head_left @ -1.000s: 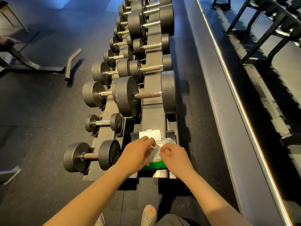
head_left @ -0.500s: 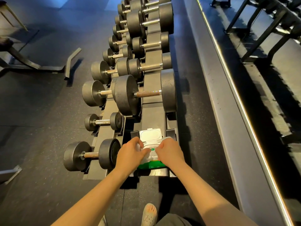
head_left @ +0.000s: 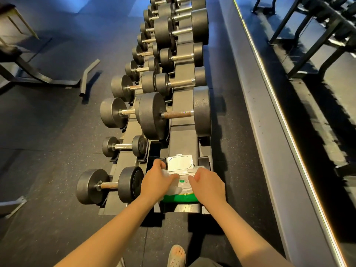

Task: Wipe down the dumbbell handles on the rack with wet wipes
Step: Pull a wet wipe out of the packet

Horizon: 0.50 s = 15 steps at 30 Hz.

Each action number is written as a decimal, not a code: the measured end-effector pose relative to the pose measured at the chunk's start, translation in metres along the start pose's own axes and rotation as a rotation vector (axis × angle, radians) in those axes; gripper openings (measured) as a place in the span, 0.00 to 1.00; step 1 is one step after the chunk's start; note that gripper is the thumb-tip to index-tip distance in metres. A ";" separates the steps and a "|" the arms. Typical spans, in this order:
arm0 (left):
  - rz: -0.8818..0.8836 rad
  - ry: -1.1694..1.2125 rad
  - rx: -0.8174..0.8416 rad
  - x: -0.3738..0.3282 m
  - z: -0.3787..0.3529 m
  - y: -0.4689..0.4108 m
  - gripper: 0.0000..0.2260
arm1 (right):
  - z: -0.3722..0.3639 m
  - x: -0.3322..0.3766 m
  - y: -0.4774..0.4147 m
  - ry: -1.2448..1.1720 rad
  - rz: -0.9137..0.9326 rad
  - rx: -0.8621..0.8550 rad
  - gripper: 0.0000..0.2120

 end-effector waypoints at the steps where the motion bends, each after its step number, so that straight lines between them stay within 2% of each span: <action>1: -0.013 0.049 0.037 -0.001 0.002 -0.004 0.22 | 0.002 -0.005 0.001 -0.092 -0.019 -0.009 0.12; 3: -0.019 0.139 0.138 -0.004 0.002 -0.009 0.24 | 0.010 -0.022 0.007 -0.355 -0.078 -0.072 0.14; 5: 0.034 0.328 0.227 -0.002 0.002 -0.010 0.19 | 0.017 -0.046 0.018 -0.553 -0.146 -0.164 0.14; 8: 0.044 0.586 0.267 -0.003 0.014 -0.005 0.11 | 0.010 -0.071 0.033 -0.617 -0.228 -0.172 0.07; 11: 0.043 0.563 0.345 -0.004 0.008 0.011 0.19 | -0.006 -0.077 0.035 -0.596 -0.273 -0.131 0.12; 15: 0.048 0.399 0.331 0.009 -0.006 0.018 0.09 | -0.015 -0.060 0.026 -0.599 -0.237 -0.053 0.14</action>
Point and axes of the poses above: each hand's wrist, its own y-axis away from the middle knuckle, its own z-axis out of the back of the hand, x = y × z, the point moved 9 cm from there along -y, towards the middle knuckle
